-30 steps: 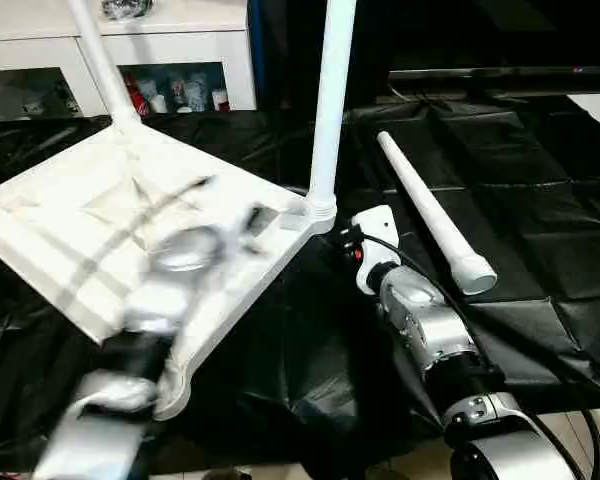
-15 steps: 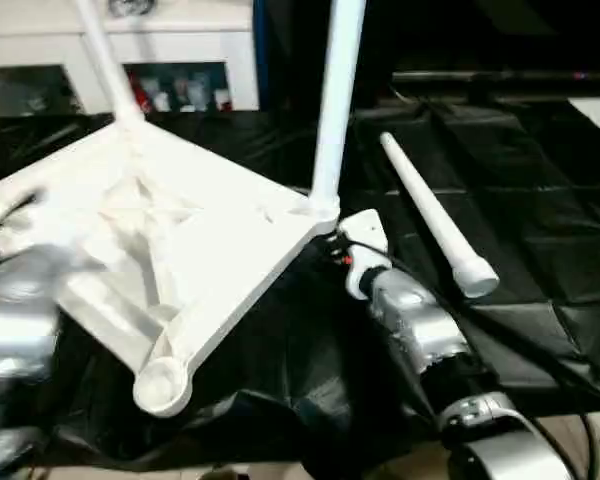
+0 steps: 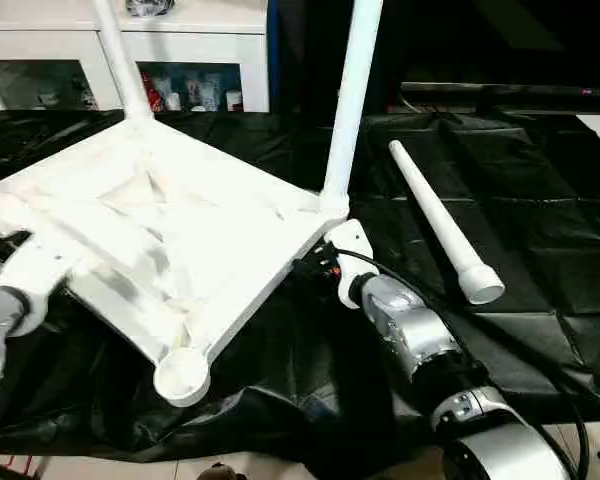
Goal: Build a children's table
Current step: Rotate table base
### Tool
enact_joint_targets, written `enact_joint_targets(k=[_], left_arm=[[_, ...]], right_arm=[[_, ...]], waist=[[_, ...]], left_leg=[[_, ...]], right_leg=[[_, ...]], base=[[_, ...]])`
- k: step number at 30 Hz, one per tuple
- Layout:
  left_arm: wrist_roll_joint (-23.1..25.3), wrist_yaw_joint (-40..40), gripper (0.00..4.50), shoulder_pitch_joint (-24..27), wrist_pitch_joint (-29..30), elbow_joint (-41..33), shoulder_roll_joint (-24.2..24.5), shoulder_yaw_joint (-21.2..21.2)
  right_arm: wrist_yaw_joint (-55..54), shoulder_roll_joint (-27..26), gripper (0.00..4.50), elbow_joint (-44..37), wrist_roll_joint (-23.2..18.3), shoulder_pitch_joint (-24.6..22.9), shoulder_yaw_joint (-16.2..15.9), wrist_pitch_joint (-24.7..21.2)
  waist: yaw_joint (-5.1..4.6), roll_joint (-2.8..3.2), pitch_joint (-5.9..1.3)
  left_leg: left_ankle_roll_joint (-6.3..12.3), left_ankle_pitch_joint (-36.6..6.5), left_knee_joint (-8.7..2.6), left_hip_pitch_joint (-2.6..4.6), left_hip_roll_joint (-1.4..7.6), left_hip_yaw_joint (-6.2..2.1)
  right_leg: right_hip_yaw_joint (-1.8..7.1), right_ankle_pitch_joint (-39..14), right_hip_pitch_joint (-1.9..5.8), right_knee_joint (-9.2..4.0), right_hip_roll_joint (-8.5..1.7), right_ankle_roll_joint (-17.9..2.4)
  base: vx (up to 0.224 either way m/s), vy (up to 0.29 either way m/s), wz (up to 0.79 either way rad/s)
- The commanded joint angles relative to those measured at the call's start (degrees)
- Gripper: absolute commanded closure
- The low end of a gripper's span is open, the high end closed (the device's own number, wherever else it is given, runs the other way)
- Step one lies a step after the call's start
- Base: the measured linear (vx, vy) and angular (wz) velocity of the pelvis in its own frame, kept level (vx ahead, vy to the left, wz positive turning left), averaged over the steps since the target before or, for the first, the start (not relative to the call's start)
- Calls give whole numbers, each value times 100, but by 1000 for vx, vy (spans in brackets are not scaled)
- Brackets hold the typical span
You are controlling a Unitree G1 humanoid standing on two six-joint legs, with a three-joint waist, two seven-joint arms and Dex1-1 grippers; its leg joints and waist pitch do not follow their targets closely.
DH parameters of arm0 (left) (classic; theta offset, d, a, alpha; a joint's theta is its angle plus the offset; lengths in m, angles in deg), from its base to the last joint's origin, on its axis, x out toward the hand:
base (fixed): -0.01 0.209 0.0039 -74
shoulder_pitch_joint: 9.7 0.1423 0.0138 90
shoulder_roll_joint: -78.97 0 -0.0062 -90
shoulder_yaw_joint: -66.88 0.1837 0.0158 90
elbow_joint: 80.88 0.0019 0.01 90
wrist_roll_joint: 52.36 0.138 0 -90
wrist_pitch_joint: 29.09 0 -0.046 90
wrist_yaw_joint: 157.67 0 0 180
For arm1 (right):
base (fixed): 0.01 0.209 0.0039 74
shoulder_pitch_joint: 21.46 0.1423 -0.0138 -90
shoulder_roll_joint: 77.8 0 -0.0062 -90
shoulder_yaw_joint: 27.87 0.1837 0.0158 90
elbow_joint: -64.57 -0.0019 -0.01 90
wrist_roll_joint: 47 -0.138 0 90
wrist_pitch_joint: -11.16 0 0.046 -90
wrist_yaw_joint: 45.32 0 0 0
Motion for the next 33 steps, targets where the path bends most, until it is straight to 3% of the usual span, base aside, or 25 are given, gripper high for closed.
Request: enact_joint_targets(k=[1,6,8,12,15,22,29,31,33], left_arm=[[120,238,439,147,185,-37,160,172],[55,679,450,405,311,-228,419,293],[-305,1105,450,579,406,-571,470,347],[-749,1545,450,705,465,-975,467,417],[-1052,1731,450,670,498,-1218,307,313],[-1238,1979,450,559,610,-1399,214,457],[-1379,2142,450,308,617,-1512,-76,946],[-1295,2060,450,39,543,-1397,-369,1220],[-1267,2013,450,-45,492,-1328,-452,1280]], right_arm=[[22,41,93,18,64,69,-8,-65],[28,55,93,99,71,108,-5,-29],[36,79,93,130,81,121,-5,-10],[45,123,93,199,70,171,-5,15],[42,151,93,238,62,201,11,30],[23,167,93,274,59,227,15,56],[13,167,93,332,61,278,7,87],[8,242,93,225,99,286,-12,91],[4,276,93,184,109,290,-14,93]], waist=[[-32,161,-342],[-95,155,-345],[-127,143,-340],[-129,163,-305],[-99,160,-280],[-59,168,-297],[-67,195,-344],[-70,211,-336],[-56,189,-337]], left_leg=[[-241,-1968,-477,105,84,-54],[-216,-1879,-468,104,79,-50],[-183,-1858,-471,103,87,-47],[-198,-2131,-474,149,90,-29],[-239,-2403,-478,192,86,-40],[-275,-2323,-488,171,78,-49],[-251,-1922,-466,143,72,-25],[-258,-1930,-458,153,68,-13],[-261,-1914,-456,143,67,-15]], right_leg=[[267,-1440,235,-395,-367,-1032],[273,-1364,242,-395,-360,-1086],[273,-1351,242,-390,-363,-1142],[281,-1687,189,-431,-352,-1148],[285,-2143,168,-475,-365,-1040],[287,-2094,201,-460,-357,-941],[286,-1396,242,-392,-334,-1106],[283,-1371,237,-407,-324,-1116],[279,-1426,262,-405,-333,-1101]], base=[[0,0,0],[0,0,0],[0,0,0],[0,0,0],[0,0,0],[0,0,0],[0,0,0],[0,0,0],[0,0,0]])
